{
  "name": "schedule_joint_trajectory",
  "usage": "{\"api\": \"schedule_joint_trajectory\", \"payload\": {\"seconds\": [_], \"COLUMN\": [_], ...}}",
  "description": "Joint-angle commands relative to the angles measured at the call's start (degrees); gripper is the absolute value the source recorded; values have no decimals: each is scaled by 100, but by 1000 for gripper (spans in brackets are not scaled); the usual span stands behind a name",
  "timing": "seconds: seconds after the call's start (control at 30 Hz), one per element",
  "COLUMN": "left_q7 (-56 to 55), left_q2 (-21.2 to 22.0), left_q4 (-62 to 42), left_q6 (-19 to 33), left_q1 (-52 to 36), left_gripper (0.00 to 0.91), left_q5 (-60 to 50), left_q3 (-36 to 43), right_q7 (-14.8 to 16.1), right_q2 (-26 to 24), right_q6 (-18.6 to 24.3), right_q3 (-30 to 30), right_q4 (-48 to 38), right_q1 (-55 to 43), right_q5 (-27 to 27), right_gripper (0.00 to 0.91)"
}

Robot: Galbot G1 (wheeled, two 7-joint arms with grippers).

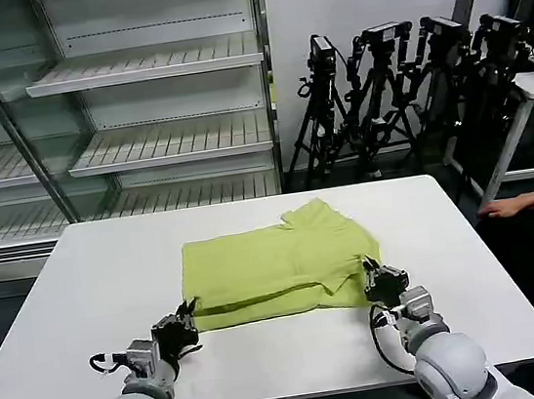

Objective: Fold and organize the clothes.

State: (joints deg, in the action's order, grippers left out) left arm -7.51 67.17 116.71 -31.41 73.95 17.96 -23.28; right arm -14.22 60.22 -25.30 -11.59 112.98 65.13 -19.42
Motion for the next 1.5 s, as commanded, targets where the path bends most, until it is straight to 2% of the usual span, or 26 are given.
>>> {"api": "schedule_joint_trajectory", "payload": {"seconds": [0.03,0.37,0.63,0.9,1.03,1.07,1.1,1.13,1.17,1.2,1.23,1.3,1.5], "left_q7": [-20,-40,-76,-120,-163,-167,-170,-171,-171,-167,-160,-154,-131], "left_q2": [18,125,234,231,225,221,220,216,213,212,206,200,172], "left_q4": [-159,257,277,-6,-223,-255,-300,-334,-350,-372,-376,-377,-353], "left_q6": [14,49,40,-69,-159,-158,-160,-160,-160,-159,-159,-159,-160], "left_q1": [-139,444,673,410,169,127,75,56,31,1,-2,8,71], "left_gripper": [907,907,907,907,907,756,484,30,20,20,30,20,20], "left_q5": [-37,-32,135,374,534,541,542,546,551,555,553,562,616], "left_q3": [54,-232,-321,-285,-226,-212,-181,-175,-153,-130,-115,-104,-111], "right_q7": [19,113,60,-48,-158,-172,-198,-222,-239,-262,-264,-255,-262], "right_q2": [48,61,101,154,222,227,226,221,217,209,202,193,188], "right_q6": [-12,200,127,-159,-376,-409,-485,-536,-569,-586,-563,-506,-476], "right_q3": [22,-286,-782,-927,-850,-839,-812,-797,-790,-765,-748,-725,-675], "right_q4": [-139,265,372,103,11,3,-4,-7,-10,-15,-21,-9,109], "right_q1": [-66,418,955,1092,934,910,876,865,864,867,883,910,969], "right_q5": [65,151,69,-203,-734,-793,-899,-968,-1004,-1053,-1070,-1063,-1028], "right_gripper": [907,907,907,907,907,907,907,897,786,403,131,0,0]}}
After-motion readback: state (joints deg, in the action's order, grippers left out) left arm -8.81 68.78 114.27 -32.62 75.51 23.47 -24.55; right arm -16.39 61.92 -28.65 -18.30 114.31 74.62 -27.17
